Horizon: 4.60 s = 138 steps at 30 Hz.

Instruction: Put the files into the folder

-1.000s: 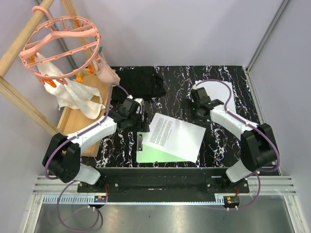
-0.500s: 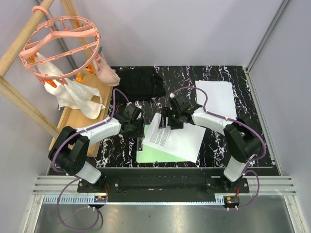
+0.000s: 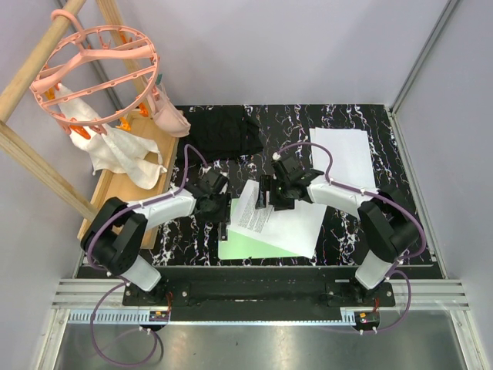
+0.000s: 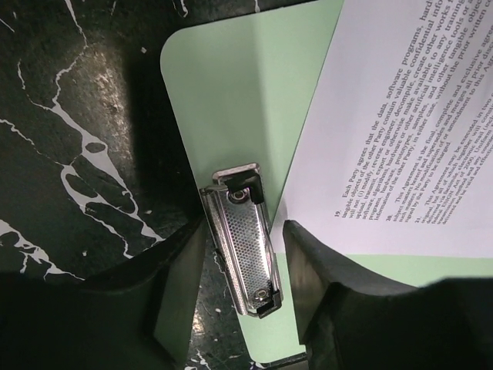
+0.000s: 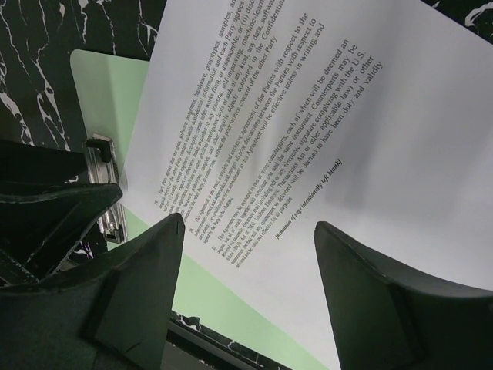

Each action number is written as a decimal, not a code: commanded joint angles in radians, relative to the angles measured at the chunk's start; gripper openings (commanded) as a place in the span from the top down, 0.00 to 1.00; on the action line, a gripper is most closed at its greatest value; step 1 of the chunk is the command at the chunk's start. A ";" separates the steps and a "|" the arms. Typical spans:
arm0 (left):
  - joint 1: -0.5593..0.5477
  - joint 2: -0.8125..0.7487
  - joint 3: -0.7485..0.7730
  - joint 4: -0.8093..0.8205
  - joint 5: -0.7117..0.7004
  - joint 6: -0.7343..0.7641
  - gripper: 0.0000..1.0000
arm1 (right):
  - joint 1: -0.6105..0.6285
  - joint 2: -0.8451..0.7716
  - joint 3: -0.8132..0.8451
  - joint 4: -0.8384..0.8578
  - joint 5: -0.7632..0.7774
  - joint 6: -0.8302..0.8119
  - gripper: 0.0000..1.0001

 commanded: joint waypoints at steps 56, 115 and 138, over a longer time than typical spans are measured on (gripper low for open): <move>0.005 -0.028 -0.049 0.090 0.043 -0.008 1.00 | -0.072 0.443 0.469 -0.009 -0.498 -0.495 0.00; -0.161 0.230 0.196 0.184 0.180 -0.089 0.55 | -0.383 -0.159 -0.252 -0.109 0.276 0.186 0.17; -0.210 0.051 0.221 0.069 0.102 -0.017 0.43 | -0.443 -0.117 -0.111 -0.162 0.216 -0.044 0.30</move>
